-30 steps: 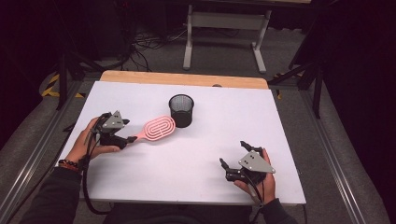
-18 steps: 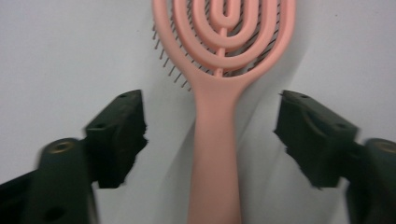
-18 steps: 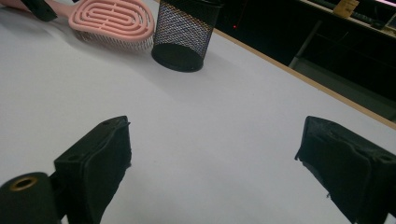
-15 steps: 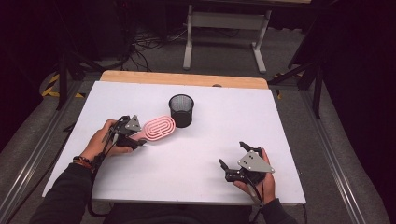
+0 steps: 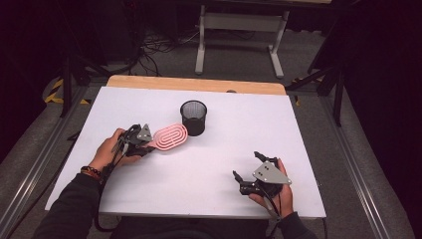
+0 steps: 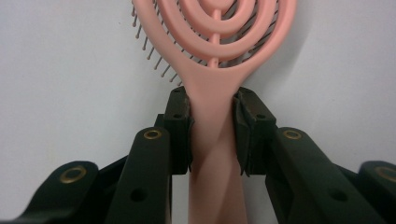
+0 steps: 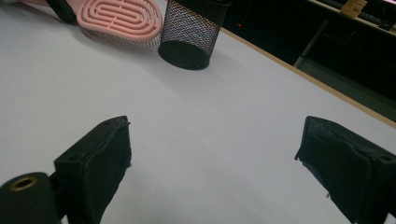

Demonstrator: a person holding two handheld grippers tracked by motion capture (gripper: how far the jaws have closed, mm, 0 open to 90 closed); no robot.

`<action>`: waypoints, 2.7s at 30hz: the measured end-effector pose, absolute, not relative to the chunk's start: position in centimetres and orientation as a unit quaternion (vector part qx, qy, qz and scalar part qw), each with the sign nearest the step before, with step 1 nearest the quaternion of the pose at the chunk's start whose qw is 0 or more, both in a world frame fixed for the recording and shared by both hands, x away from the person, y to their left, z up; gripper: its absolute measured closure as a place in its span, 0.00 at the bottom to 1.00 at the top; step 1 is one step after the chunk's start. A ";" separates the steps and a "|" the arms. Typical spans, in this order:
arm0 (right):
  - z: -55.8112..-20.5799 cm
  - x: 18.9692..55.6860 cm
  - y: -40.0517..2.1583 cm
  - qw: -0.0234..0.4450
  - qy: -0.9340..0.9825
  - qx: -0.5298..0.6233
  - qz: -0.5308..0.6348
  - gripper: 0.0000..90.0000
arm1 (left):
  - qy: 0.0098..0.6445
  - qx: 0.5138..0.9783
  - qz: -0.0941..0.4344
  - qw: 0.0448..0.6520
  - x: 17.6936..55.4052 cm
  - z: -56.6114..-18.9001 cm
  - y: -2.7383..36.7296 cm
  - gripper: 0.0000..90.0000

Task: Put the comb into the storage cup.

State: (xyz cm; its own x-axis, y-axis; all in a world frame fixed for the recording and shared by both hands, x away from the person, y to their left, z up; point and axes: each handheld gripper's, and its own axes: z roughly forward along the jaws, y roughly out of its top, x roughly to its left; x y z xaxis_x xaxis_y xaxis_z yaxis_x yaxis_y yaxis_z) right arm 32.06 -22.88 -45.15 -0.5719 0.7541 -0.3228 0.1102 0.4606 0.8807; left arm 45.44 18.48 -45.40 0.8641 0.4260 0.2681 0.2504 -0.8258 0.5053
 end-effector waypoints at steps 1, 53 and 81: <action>-45.1 32.0 -22.9 0.368 0.771 0.280 0.438 0.11 | 0.179 0.935 0.193 0.236 45.4 -45.4 18.5 0.78; -43.8 32.1 -22.4 0.398 0.741 0.289 0.458 0.10 | 0.147 0.848 0.284 0.422 38.5 -44.2 17.9 0.87; -44.0 32.4 -21.2 0.383 0.756 0.275 0.455 0.10 | 0.168 0.902 0.210 0.338 40.3 -46.2 16.7 0.87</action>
State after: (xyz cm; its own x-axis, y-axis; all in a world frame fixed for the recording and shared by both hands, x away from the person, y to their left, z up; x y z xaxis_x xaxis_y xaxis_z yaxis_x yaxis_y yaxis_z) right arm 32.39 -21.21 -44.04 -0.5554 0.7640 -0.3284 0.0677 0.4351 0.8979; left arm 40.27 16.69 -46.19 0.8553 0.4451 0.2653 0.1614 -0.7154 0.6798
